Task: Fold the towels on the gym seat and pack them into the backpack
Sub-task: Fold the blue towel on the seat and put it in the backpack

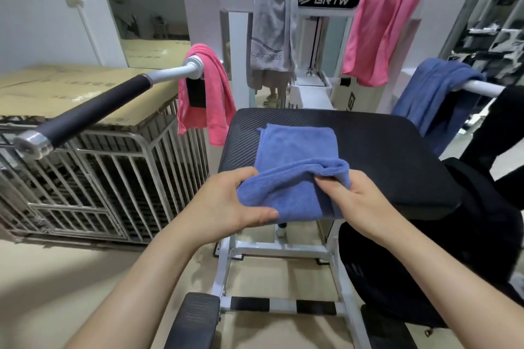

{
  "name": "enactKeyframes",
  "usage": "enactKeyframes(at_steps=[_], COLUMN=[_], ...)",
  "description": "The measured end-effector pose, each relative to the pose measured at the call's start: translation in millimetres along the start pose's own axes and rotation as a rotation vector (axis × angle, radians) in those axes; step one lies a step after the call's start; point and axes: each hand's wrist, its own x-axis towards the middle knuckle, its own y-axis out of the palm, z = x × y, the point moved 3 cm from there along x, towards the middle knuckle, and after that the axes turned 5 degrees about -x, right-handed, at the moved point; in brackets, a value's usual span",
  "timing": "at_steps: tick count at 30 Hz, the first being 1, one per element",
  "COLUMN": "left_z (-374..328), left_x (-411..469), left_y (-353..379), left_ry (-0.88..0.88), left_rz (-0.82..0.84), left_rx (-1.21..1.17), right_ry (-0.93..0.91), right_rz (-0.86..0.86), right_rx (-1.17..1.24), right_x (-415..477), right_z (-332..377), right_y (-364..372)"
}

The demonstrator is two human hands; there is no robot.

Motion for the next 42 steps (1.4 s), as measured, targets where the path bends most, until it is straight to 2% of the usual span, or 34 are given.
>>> enactKeyframes(at_steps=[2, 5, 8, 10, 12, 16, 20, 22, 26, 29, 34, 36, 38, 39, 41, 42], left_z=[-3, -11, -24, -29, -28, -7, -5, -6, -8, -11, -12, -16, -17, -18, -12, -8], left_x=[1, 9, 33, 57, 84, 127, 115, 96, 74, 76, 92, 109, 131, 140, 152, 154], left_y=[3, 7, 5, 4, 7, 12, -2, 0, 23, 27, 21, 23, 35, 41, 51, 54], left_ry=[-0.036, 0.025, 0.1, 0.117, 0.07, -0.186, -0.405, -0.391, -0.248, -0.229, -0.283, -0.134, 0.108, 0.157, 0.126, 0.112], left_rz=[-0.006, -0.188, -0.34, -0.377, -0.369, -0.179, -0.017, -0.058, -0.219, -0.216, -0.137, -0.047, 0.051, 0.083, 0.117, 0.121], left_rx=[-0.119, -0.188, 0.058, 0.221, 0.338, 0.468, 0.17, 0.209, 0.492, 0.65, 0.814, 0.886, 0.825, 0.733, 0.608, 0.62], right_ry=[0.023, 0.024, -0.006, 0.038, 0.102, 0.176, 0.129, 0.111, 0.108, 0.134, 0.219, 0.269, 0.274, 0.252, 0.173, 0.124], right_rz=[-0.058, -0.166, -0.351, -0.444, -0.461, -0.34, -0.271, -0.246, -0.16, -0.104, 0.177, 0.269, 0.307, 0.317, 0.319, 0.301], right_rx=[0.087, 0.107, 0.002, -0.097, -0.201, -0.644, -0.976, -1.035, -1.102, -1.042, -0.728, -0.605, -0.567, -0.549, -0.536, -0.542], right_x=[-1, 7, 32, 54, 75, 100, 108, 109, 116, 120, 135, 140, 144, 145, 143, 142], right_z=[3, 8, 11, 7, -1, -19, -26, -27, -31, -38, -32, -30, -30, -30, -28, -27], right_y=[-3, -9, -23, -30, -33, -27, -20, -20, -23, -29, -53, -57, -56, -53, -49, -49])
